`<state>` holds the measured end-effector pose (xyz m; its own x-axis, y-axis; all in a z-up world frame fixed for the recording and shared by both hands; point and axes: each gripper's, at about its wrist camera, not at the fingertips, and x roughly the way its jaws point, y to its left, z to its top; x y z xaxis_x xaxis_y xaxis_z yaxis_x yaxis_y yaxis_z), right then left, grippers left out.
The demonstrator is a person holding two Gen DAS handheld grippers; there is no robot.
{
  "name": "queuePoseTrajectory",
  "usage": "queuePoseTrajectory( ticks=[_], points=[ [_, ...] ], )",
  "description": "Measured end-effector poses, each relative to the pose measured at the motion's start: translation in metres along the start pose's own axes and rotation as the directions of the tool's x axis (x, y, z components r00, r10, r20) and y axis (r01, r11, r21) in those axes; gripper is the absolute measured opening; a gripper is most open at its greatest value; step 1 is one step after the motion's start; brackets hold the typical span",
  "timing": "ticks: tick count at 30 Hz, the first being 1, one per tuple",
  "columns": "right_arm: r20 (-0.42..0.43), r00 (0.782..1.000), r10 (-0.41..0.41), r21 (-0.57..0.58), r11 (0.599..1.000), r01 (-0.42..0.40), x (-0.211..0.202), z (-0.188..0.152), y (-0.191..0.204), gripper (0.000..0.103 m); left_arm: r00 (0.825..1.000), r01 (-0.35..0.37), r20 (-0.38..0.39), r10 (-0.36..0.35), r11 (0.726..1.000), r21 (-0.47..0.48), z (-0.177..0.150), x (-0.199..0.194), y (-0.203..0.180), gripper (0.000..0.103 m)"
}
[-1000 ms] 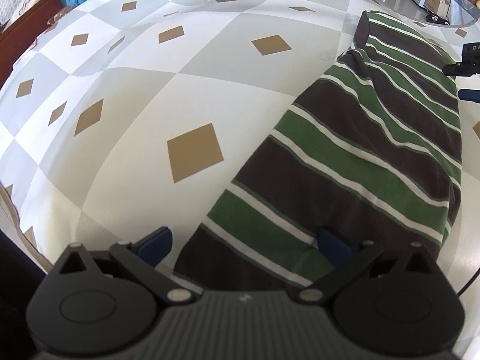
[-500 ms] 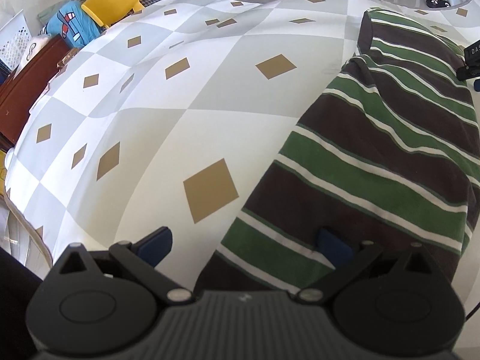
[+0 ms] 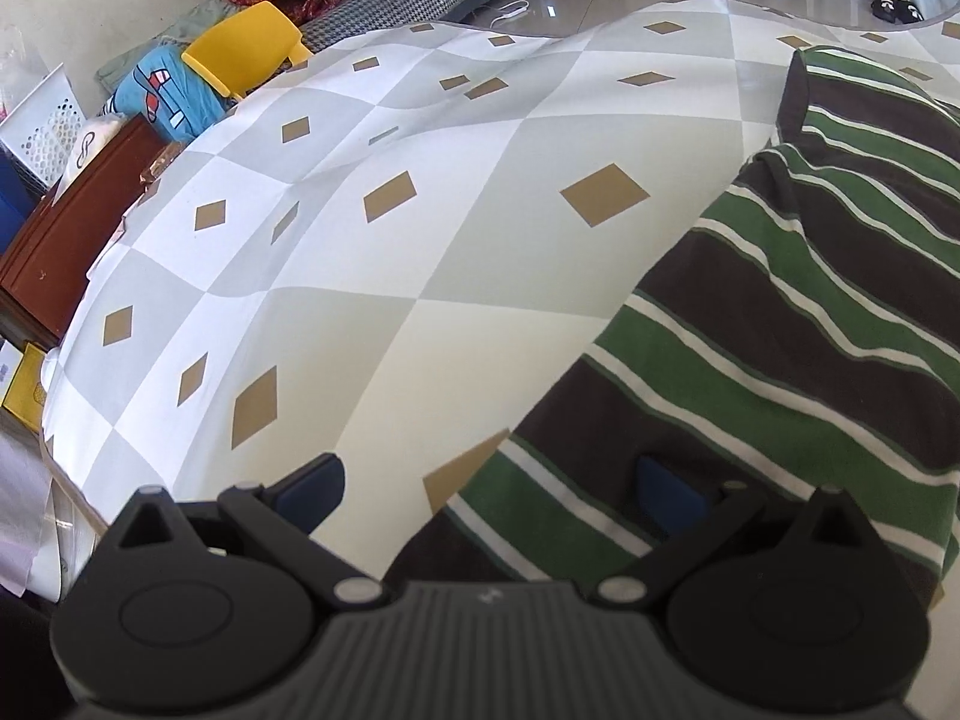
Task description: Fold clothes
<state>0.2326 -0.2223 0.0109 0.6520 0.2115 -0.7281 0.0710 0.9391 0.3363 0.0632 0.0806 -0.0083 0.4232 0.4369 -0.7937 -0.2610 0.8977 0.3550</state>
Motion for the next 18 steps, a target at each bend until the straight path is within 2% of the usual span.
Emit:
queuePoseTrajectory(
  ticks=[3, 7, 12, 18],
  points=[
    [0.031, 0.999, 0.016, 0.024, 1.0, -0.016, -0.003, 0.003, 0.0, 0.036, 1.0, -0.007, 0.0, 0.007, 1.0, -0.013, 0.009, 0.014, 0.005, 0.103],
    [0.062, 0.995, 0.082, 0.008, 0.997, -0.082, -0.003, 0.006, 0.009, 0.036, 1.0, 0.0, 0.008, 0.0, 1.0, -0.026, 0.017, 0.022, 0.009, 0.103],
    [0.041, 0.984, 0.172, -0.042, 0.984, -0.171, 0.007, 0.005, 0.025, 0.037, 1.0, 0.001, 0.019, 0.0, 1.0, -0.026, 0.026, 0.029, 0.01, 0.103],
    [0.027, 0.989, 0.144, -0.154, 0.978, -0.139, 0.022, -0.001, 0.045, 0.038, 1.0, 0.013, 0.024, -0.012, 0.999, -0.043, 0.037, 0.038, 0.013, 0.103]
  ],
)
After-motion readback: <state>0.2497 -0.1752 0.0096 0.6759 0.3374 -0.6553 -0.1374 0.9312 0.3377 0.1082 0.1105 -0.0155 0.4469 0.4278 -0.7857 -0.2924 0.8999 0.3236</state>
